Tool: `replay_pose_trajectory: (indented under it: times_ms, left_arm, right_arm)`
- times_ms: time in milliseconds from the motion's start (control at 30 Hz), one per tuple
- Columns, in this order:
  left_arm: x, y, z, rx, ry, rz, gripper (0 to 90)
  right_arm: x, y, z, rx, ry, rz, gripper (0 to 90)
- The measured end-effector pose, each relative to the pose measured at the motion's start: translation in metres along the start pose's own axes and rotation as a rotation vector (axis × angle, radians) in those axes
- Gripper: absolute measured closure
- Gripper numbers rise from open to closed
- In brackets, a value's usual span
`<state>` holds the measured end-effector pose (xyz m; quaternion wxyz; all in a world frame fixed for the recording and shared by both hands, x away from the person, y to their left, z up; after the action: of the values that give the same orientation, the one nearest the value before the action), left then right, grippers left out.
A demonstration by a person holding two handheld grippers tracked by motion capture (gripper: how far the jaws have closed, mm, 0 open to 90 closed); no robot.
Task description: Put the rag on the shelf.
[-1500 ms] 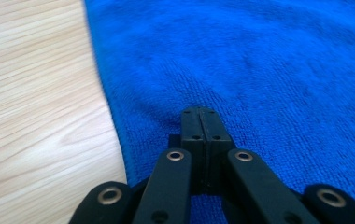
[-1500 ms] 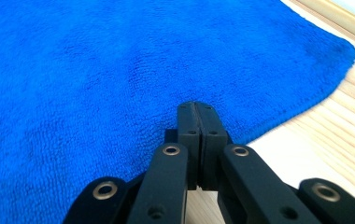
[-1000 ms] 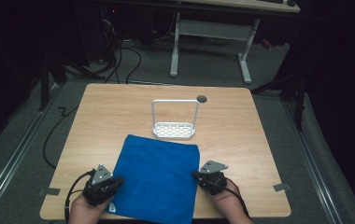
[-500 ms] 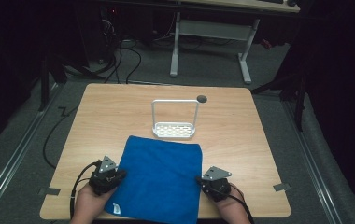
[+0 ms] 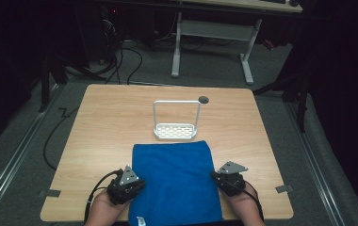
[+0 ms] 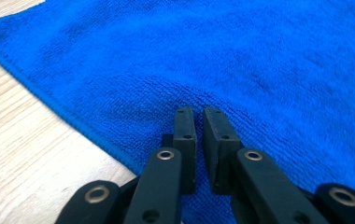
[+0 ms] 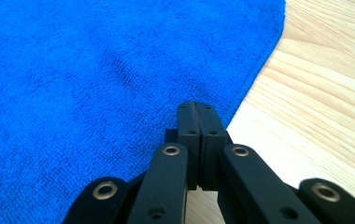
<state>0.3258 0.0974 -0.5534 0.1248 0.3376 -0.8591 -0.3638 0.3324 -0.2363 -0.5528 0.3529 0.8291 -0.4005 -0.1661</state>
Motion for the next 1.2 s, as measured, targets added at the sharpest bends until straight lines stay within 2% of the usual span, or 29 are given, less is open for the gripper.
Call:
replay_pose_trajectory:
  times_ms: [167, 700, 800, 933, 1000, 1033, 1067, 1100, 1200]
  left_arm:
    - [-0.001, 0.000, 0.001, 0.007, 0.009, 0.012, 83.6]
    - [0.003, 0.004, 0.004, 0.005, 0.004, 0.041, 82.0]
    - [0.002, 0.005, 0.003, 0.017, 0.004, 0.026, 78.4]
    - [-0.005, 0.010, 0.000, 0.069, 0.041, -0.008, 74.1]
    - [-0.010, 0.011, -0.001, 0.086, 0.060, -0.031, 70.9]
    - [-0.016, 0.011, -0.002, 0.099, 0.090, -0.042, 69.9]
    - [-0.016, 0.011, -0.002, 0.099, 0.090, -0.042, 68.8]
    - [-0.019, 0.010, -0.004, 0.110, 0.116, -0.044, 68.8]
    - [-0.028, 0.010, -0.011, 0.135, 0.154, -0.067, 65.3]
  right_arm:
    - [0.009, 0.006, 0.006, -0.002, -0.024, 0.003, 90.0]
    - [0.005, 0.007, 0.007, -0.006, -0.015, 0.009, 90.0]
    - [0.005, 0.009, 0.006, 0.015, -0.023, 0.004, 89.6]
    - [0.008, 0.016, 0.000, 0.093, -0.049, 0.011, 87.2]
    - [0.009, 0.017, 0.001, 0.095, -0.052, 0.016, 85.9]
    - [0.010, 0.016, 0.001, 0.094, -0.054, 0.018, 85.2]
    - [0.010, 0.016, 0.001, 0.094, -0.054, 0.018, 85.2]
    - [0.011, 0.014, 0.002, 0.091, -0.061, 0.017, 84.4]
    - [0.015, 0.012, 0.002, 0.093, -0.077, 0.017, 81.4]
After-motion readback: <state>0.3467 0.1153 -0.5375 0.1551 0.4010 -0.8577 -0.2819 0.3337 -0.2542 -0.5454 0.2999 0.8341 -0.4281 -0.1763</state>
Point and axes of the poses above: each handheld gripper's, and its own axes: y roughly backward along the jaws, z roughly out of its underside, x roughly to its right, the point moved 4 cm from there along -y, roughly forward along the jaws, and after that the axes turned 5 degrees about -z, right-handed, at the moved point
